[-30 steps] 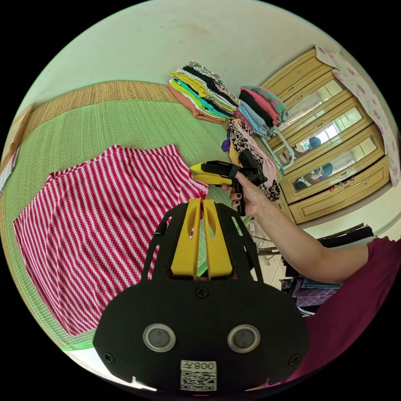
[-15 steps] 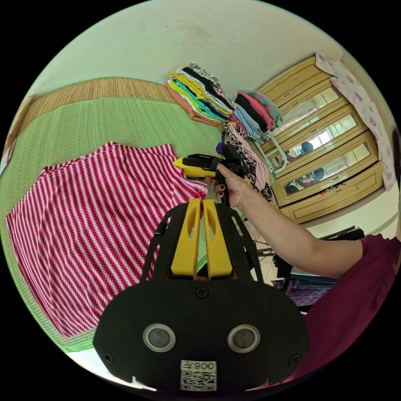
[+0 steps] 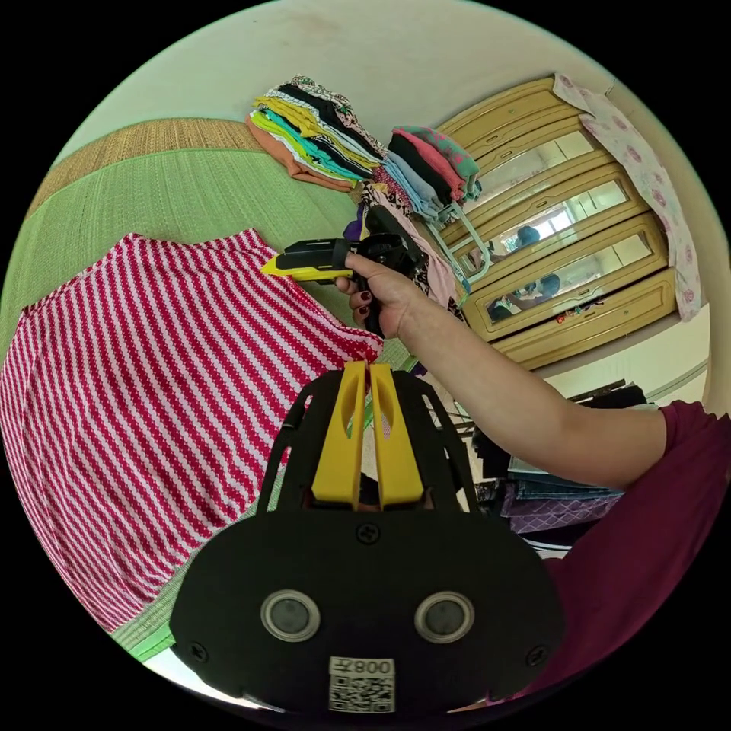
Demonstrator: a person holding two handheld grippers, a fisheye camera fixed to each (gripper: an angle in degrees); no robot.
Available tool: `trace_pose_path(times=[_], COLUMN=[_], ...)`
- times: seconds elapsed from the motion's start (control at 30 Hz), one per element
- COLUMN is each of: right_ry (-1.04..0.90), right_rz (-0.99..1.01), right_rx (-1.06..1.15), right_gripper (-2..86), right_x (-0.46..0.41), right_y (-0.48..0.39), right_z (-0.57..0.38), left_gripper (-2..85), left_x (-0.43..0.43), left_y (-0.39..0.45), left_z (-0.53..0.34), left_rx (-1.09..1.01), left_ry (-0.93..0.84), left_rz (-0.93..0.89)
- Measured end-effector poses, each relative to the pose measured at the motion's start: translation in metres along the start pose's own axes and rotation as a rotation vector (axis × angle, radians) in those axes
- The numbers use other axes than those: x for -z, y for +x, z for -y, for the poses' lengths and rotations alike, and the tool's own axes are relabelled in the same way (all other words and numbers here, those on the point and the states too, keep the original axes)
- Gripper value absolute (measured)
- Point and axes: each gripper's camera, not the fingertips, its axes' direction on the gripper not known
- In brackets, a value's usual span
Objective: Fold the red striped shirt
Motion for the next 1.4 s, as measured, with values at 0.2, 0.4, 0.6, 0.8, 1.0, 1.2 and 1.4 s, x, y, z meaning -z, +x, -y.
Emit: trace_pose_path(times=[0.2, 0.4, 0.6, 0.8, 1.0, 1.2, 1.4], right_ry=[0.065, 0.136, 0.168, 0.136, 0.016, -0.151, -0.271], right_rz=[-0.030, -0.024, -0.020, -0.070, -0.215, -0.360, -0.487], right_rx=[-0.023, 0.055, 0.216, 0.406, 0.553, 0.597, 0.623], right_gripper=[0.6, 0.6, 0.6, 0.5, 0.5, 0.5, 0.7], right_x=[0.008, -0.007, -0.048, -0.125, -0.242, -0.370, -0.460], right_y=[-0.015, -0.075, -0.175, -0.291, -0.387, -0.438, -0.466], right_z=[-0.018, -0.034, -0.046, -0.059, -0.069, -0.072, -0.074], left_gripper=[0.6, 0.6, 0.6, 0.5, 0.5, 0.5, 0.6], left_x=[0.036, 0.124, 0.250, 0.379, 0.483, 0.539, 0.580], left_y=[0.016, 0.018, 0.007, -0.024, -0.065, -0.102, -0.121], left_z=[-0.001, -0.013, -0.049, -0.112, -0.184, -0.237, -0.264], left_rx=[0.004, 0.025, 0.085, 0.230, 0.402, 0.567, 0.677], left_ry=[-0.002, 0.066, 0.210, 0.373, 0.482, 0.487, 0.468], left_rz=[-0.059, -0.089, -0.110, -0.120, -0.065, -0.049, -0.099])
